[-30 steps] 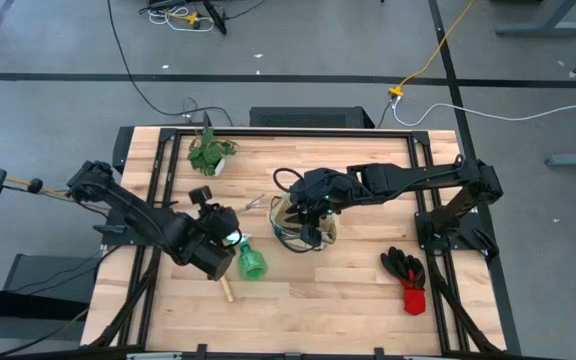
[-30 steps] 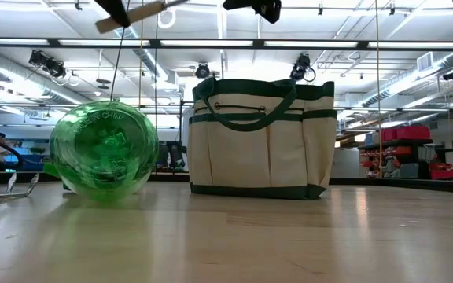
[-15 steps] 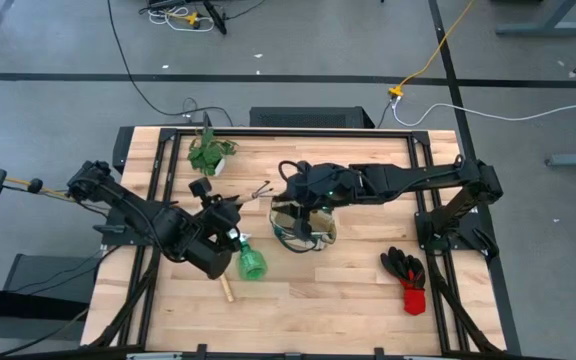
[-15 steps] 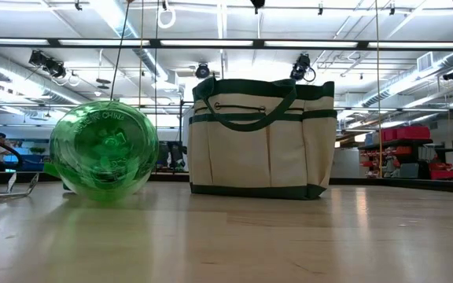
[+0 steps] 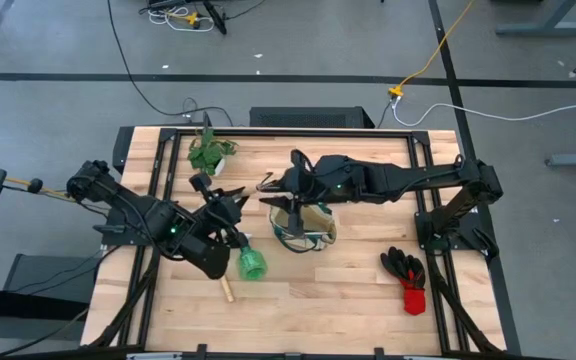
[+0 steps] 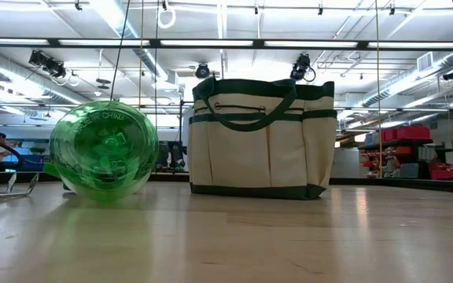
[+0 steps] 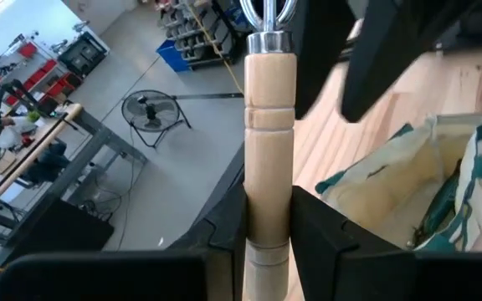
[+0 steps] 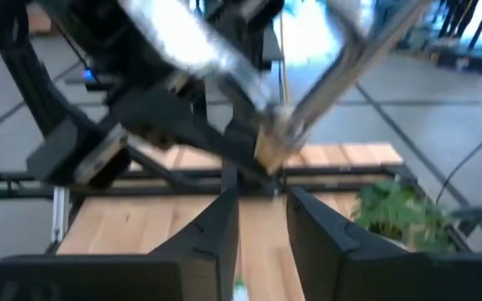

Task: Pick & Place Garden tools in Gardening bag
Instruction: Put the top brown hand rake into the white gardening bag

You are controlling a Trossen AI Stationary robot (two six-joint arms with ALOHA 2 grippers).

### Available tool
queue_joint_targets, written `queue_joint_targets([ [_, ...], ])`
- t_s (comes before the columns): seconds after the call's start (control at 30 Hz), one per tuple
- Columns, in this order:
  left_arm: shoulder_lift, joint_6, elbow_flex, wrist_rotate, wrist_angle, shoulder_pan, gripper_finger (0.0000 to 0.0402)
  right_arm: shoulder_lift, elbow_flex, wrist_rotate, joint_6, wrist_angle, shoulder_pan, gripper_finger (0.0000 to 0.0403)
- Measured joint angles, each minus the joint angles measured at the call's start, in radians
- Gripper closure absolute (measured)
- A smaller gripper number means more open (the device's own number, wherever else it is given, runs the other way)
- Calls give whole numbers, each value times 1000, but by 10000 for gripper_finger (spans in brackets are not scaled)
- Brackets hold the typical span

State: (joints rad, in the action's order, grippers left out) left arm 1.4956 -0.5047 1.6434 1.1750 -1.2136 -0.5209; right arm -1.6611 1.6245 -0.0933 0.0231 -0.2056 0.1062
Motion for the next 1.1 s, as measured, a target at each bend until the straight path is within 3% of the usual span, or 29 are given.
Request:
queue_joint_targets([
  [0.37, -1, 70, 5, 19, 73, 0, 328, -5, -1, 4, -42, 173, 0, 301],
  [0.73, -1, 201, 4, 21, 205, 1, 328, -6, -1, 7, -58, 195, 1, 302],
  [0.97, -1, 200, 4, 23, 207, 1, 328, -6, -1, 0, -69, 188, 1, 348],
  [1.1, -1, 201, 4, 23, 206, 1, 328, -6, -1, 0, -69, 187, 1, 349],
])
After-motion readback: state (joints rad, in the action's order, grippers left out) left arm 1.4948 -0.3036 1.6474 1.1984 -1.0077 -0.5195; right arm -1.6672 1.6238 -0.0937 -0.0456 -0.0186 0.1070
